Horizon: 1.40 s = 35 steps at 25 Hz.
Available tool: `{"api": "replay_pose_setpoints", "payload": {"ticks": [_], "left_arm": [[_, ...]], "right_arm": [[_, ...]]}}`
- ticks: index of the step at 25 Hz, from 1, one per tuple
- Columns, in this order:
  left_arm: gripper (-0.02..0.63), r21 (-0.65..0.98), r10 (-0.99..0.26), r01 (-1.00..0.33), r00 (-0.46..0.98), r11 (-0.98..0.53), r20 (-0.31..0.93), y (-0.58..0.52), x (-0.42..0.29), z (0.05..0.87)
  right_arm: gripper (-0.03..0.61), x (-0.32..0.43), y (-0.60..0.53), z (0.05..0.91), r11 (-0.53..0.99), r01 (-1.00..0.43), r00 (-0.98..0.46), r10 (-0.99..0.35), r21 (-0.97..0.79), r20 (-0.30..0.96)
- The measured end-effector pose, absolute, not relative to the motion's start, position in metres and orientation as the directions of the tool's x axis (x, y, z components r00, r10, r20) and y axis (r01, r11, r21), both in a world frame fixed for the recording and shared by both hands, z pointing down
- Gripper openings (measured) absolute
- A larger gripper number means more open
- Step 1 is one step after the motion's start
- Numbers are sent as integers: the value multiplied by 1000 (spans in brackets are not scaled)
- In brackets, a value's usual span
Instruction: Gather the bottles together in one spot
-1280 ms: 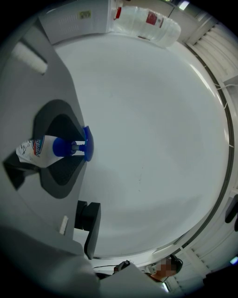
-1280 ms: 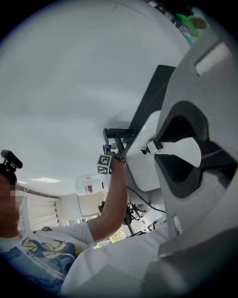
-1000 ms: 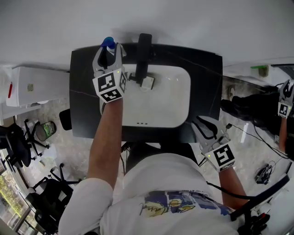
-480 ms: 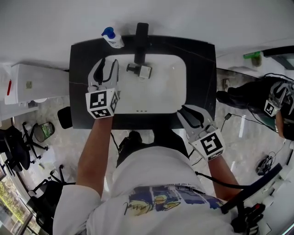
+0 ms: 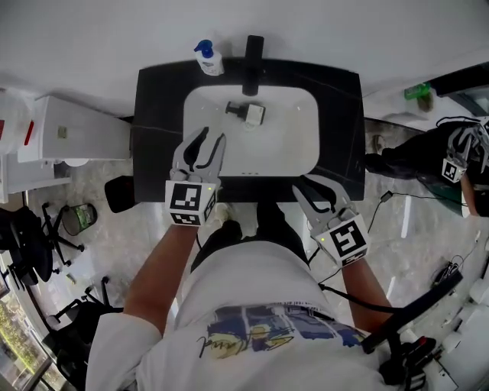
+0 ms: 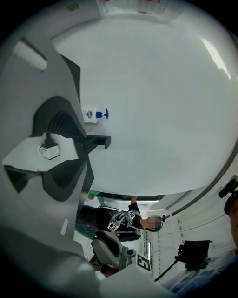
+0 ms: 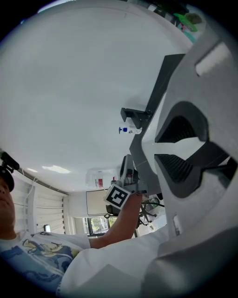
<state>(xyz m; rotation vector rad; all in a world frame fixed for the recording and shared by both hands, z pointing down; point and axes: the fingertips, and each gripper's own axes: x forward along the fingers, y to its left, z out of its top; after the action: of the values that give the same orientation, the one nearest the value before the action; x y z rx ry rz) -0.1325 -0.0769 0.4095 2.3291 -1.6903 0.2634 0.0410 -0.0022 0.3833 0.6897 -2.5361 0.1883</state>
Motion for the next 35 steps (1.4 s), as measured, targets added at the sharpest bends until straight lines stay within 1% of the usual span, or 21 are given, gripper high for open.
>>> {"api": "replay_pose_setpoints", "payload": {"ticks": [4,7,12,18,25,29,35], "left_arm": [[138,158,-865,-931,364,-329,346,-55,-120,431],[137,282,-831,-912,392,-296,394,-54,-116,454],[137,465,-808,-872,382,-153,449,-82,-113,492],[150,641,-781,-759,330,114,530,-123,-111,555],[169,706,-759,-615,255,351,599,-164,-120,619],[186,721,-752,-541,224,433,620,-181,-127,647],[190,729,-740,-433,183,531,647,-196,-138,686]], "right_arm": [[77,36,13,389,849,-529,-738,-453,-13,500],[77,37,20,389,836,-548,-727,-469,-12,502],[77,50,30,395,816,-577,-708,-486,-24,513],[75,82,14,395,795,-606,-676,-497,-28,544],[76,124,-20,405,787,-616,-646,-483,-30,591],[76,141,-37,413,788,-615,-635,-463,-42,618],[77,155,-57,424,796,-602,-632,-433,-56,642]]}}
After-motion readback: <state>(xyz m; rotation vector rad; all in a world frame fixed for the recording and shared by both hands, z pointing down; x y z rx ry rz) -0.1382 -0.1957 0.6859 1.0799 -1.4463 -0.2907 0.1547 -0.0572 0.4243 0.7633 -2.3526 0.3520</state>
